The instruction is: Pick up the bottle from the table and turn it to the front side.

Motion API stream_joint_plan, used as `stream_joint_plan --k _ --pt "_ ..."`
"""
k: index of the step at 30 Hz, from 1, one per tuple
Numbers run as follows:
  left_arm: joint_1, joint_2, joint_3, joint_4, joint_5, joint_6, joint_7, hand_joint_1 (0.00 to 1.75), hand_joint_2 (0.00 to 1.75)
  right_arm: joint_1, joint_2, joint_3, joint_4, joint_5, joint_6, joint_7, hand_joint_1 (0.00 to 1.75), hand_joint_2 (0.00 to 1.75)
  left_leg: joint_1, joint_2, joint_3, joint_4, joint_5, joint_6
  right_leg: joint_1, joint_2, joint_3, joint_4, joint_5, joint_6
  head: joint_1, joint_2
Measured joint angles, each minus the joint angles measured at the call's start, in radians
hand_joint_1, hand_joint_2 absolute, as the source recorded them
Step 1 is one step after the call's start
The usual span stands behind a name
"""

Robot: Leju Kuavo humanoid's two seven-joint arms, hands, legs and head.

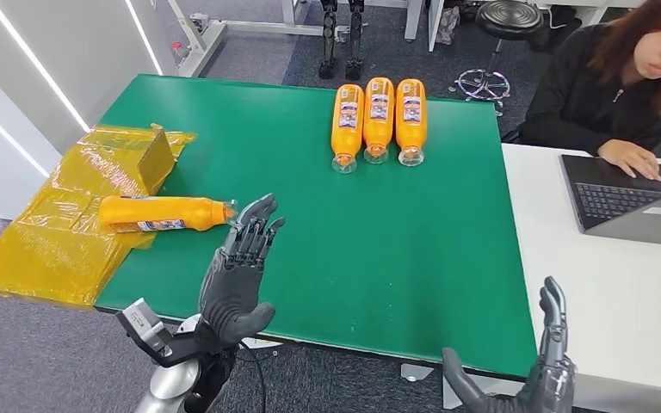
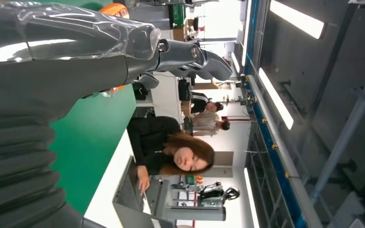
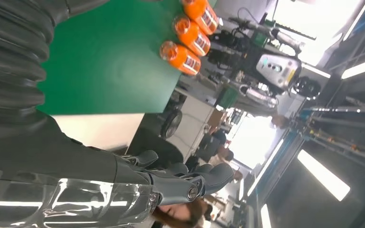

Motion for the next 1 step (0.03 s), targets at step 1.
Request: stream_joint_plan --k 1 --pt "0.005 -0.001 0.002 -0.003 0.002 -0.004 0.001 0.00 1.75 0.008 0.003 -0.006 -0.010 0.004 0.000 0.002 0.00 1.75 0.000 0.000 0.000 0.000 0.000 0.000 0.000 0.000 0.000 0.000 0.000 0.000 0.000 0.000"
